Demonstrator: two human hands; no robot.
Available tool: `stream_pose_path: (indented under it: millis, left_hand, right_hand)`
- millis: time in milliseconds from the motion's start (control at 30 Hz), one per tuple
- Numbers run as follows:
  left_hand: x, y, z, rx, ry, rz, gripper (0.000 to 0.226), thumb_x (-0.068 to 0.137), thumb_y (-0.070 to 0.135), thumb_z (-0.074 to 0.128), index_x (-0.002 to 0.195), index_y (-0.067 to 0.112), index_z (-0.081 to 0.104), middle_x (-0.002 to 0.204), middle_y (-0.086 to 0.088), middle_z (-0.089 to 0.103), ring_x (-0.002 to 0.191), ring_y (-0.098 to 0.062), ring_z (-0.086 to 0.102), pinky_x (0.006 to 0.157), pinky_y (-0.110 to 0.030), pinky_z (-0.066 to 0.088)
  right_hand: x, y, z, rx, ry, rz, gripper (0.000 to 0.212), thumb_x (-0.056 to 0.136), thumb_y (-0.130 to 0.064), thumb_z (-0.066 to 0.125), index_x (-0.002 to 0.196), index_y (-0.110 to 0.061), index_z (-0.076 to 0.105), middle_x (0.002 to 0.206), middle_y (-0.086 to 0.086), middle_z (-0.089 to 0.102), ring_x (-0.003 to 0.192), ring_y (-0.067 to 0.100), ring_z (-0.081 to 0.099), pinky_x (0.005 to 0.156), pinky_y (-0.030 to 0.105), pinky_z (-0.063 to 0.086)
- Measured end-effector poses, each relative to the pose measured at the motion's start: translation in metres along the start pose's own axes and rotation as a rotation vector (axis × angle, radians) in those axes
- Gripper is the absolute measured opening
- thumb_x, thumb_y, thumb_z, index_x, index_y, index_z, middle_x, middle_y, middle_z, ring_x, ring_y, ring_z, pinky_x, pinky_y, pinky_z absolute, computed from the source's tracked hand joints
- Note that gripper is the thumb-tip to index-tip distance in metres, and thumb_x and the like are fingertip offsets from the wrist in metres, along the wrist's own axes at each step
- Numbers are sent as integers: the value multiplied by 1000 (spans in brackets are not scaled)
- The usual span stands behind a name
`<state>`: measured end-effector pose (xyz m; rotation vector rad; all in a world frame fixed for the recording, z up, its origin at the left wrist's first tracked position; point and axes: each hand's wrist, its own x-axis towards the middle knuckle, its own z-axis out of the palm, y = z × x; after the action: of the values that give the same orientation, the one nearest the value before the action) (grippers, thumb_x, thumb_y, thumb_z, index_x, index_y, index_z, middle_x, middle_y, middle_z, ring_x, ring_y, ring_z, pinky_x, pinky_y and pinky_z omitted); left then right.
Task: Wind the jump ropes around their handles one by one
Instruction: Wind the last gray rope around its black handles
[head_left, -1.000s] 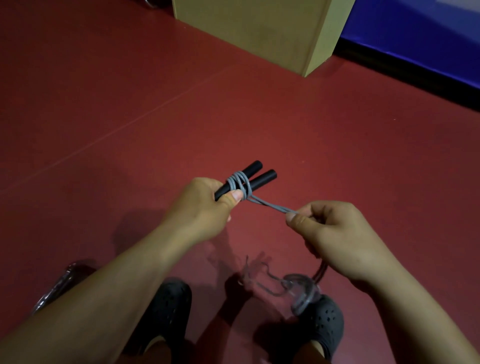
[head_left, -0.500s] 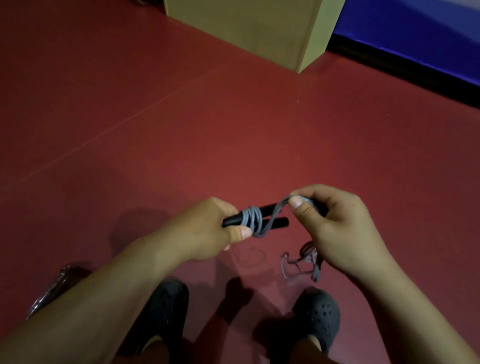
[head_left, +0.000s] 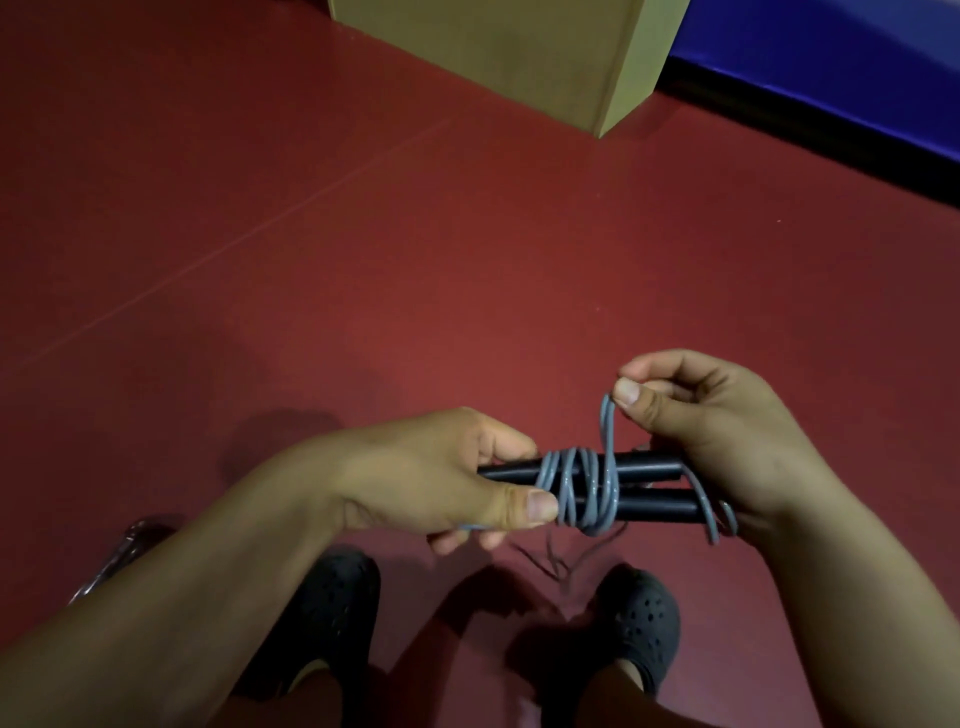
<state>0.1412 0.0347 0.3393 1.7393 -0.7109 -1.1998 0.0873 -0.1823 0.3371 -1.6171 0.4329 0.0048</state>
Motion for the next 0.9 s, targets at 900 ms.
stream_pose_path:
  millis: [900]
  left_hand:
    - [3,-6,-5,-345,344,168,32,90,37,60,103,8,68,60,1,56,44,-10,41,44,-18,36]
  right_hand:
    - [-1,15,34,-278,-95,-119,28,91,-13,67,63,-10,64,41,-10,45,40,1,33,42,14,29]
